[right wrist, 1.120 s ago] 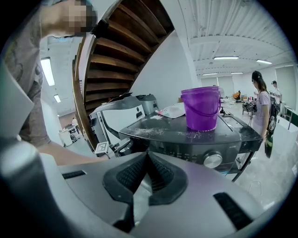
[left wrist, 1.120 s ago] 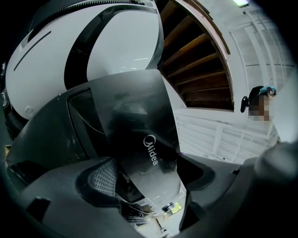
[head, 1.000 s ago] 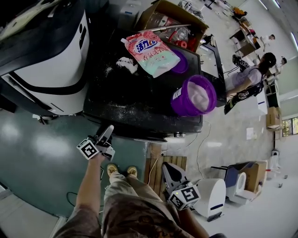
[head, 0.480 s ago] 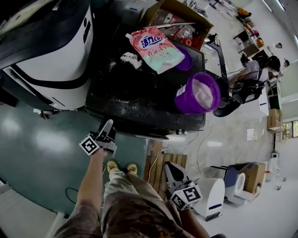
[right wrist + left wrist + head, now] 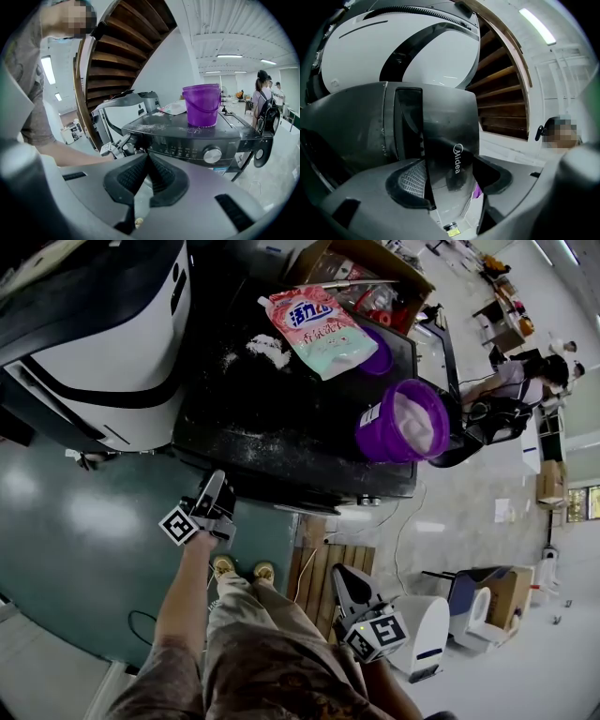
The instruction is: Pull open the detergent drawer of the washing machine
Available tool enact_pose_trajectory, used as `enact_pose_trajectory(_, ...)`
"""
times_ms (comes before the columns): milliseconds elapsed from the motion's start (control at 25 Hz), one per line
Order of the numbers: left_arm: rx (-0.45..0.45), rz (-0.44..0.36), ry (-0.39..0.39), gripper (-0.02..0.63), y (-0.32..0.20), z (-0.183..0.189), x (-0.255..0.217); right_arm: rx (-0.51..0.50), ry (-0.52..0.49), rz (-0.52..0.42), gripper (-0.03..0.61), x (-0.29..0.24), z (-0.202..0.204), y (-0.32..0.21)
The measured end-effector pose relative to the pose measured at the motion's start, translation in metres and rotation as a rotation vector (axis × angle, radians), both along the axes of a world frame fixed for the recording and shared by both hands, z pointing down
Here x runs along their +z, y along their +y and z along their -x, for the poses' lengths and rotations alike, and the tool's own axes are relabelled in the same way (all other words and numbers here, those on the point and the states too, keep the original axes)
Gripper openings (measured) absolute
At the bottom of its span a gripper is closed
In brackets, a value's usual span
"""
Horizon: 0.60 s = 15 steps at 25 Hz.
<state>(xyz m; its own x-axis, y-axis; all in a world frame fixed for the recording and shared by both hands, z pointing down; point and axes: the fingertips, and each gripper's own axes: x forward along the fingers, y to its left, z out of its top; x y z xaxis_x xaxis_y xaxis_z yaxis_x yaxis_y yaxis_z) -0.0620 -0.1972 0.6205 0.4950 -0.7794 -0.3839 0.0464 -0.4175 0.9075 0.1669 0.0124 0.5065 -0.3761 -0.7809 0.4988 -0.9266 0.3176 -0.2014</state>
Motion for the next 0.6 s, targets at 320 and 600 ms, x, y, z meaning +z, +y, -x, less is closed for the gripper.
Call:
enact_pose_trajectory(320, 0.009, -0.004, 0.018, 0.305, 0.005, 0.001, 0.002, -0.004, -0.002, 0.012, 0.003, 0.005, 0.001, 0.005)
enact_pose_trajectory(600, 0.012, -0.005, 0.018, 0.307, 0.015, 0.003, 0.002, -0.017, -0.005, 0.012, 0.003, 0.006, 0.005, 0.007)
